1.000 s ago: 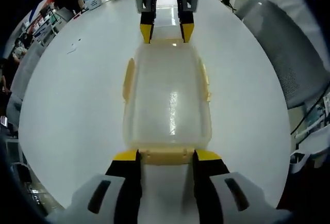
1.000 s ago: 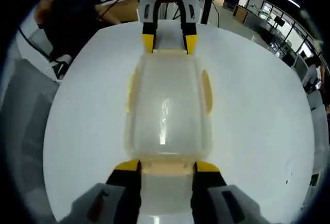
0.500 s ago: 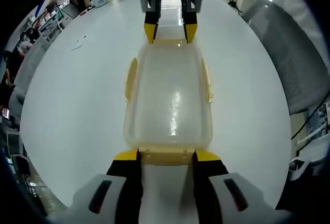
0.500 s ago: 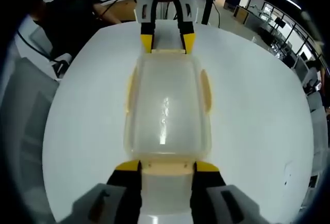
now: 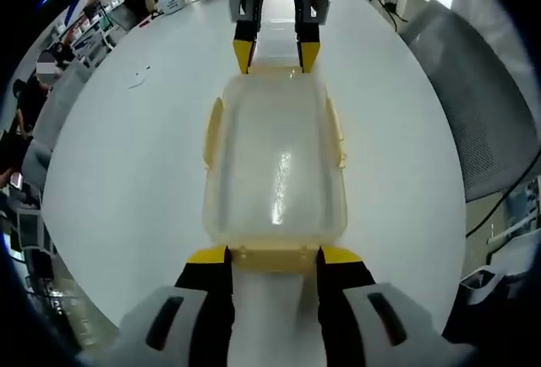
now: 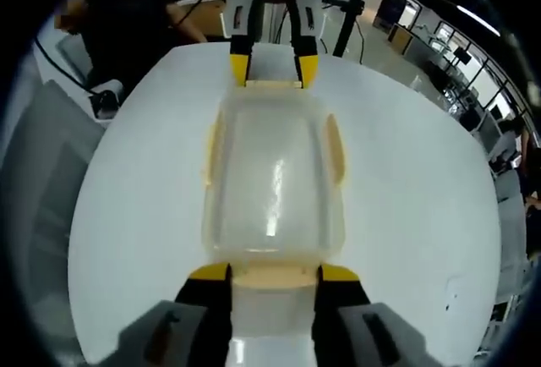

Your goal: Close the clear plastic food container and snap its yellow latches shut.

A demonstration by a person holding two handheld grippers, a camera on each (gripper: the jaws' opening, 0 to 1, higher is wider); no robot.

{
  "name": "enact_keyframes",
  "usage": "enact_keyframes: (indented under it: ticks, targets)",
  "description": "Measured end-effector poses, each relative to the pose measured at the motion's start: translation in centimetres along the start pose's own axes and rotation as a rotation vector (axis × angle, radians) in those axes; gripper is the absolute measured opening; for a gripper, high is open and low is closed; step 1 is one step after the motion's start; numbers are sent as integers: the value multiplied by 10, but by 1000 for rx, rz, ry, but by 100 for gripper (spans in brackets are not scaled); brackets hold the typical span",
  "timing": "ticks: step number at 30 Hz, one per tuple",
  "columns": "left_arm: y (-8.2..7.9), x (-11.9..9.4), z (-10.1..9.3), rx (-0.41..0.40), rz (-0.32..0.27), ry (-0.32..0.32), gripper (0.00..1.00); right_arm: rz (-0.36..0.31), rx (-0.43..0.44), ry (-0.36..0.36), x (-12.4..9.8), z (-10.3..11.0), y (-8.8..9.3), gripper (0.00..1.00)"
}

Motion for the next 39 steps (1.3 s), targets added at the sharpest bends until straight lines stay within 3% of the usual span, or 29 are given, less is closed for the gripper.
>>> enact_keyframes:
  ticks: [10, 21, 39]
  targets:
    - [-20, -10, -5, 14, -9, -31, 36, -16, -14, 9, -22, 2, -1, 34]
    - [-42, -6, -11, 19, -7, -52, 36, -15, -29, 13, -44, 6, 6, 34]
    - [-86, 8, -18, 31, -22, -80, 36, -12, -52, 29, -85, 10, 32, 34]
Point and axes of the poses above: the point that each gripper's makers call its tool centre point, and the gripper's own axes: x roughly forward along the fingers, z roughly to its left, y roughly out of its underside, the point moved 6 cm from there along -x, roughly backward along the fingers, and after that the axes turned 14 degrees about -z, right-handed, at the moved point
